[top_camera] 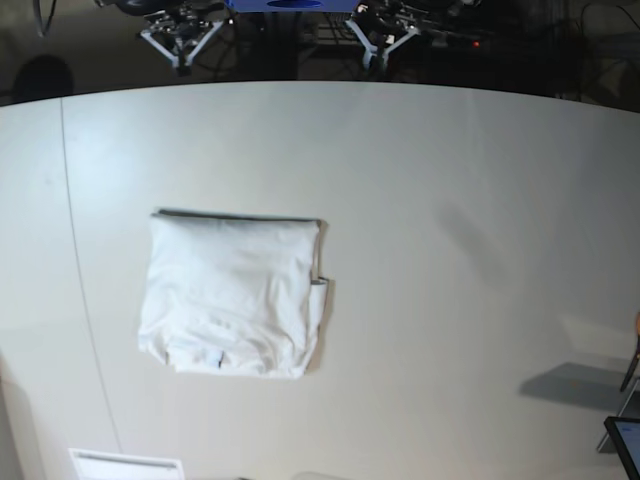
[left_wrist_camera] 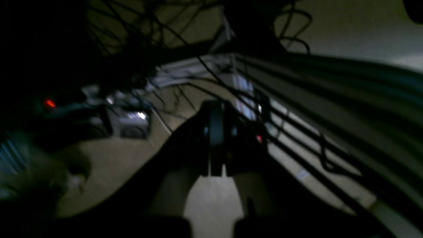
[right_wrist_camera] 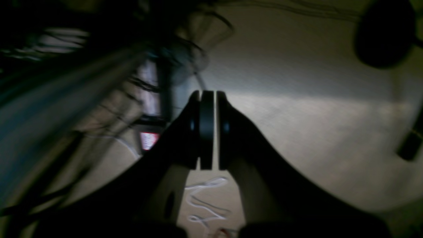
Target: Fold the T-shirt properly
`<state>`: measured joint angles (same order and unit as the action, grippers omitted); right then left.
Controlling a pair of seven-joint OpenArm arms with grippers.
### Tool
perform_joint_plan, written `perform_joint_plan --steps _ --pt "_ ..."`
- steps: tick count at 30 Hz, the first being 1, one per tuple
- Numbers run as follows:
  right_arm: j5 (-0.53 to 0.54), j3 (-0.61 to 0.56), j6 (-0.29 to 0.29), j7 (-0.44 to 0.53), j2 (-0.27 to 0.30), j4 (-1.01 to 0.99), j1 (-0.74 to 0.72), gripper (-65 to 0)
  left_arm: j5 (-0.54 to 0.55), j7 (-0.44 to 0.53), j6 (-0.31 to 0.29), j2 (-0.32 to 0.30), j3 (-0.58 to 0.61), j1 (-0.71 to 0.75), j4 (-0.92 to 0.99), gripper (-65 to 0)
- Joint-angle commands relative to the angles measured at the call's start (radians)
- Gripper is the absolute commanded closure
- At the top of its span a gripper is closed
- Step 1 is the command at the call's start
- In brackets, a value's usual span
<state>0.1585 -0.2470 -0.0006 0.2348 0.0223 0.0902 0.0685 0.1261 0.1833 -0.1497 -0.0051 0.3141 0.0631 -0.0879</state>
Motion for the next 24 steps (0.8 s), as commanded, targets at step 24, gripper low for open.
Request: perform_joint_plan --steps 24 --pt "0.002 0.001 -0.006 0.031 0.012 -0.002 0.007 -2.3 0.008 0.014 -0.003 -0.011 0.0 0.001 -0.045 0.0"
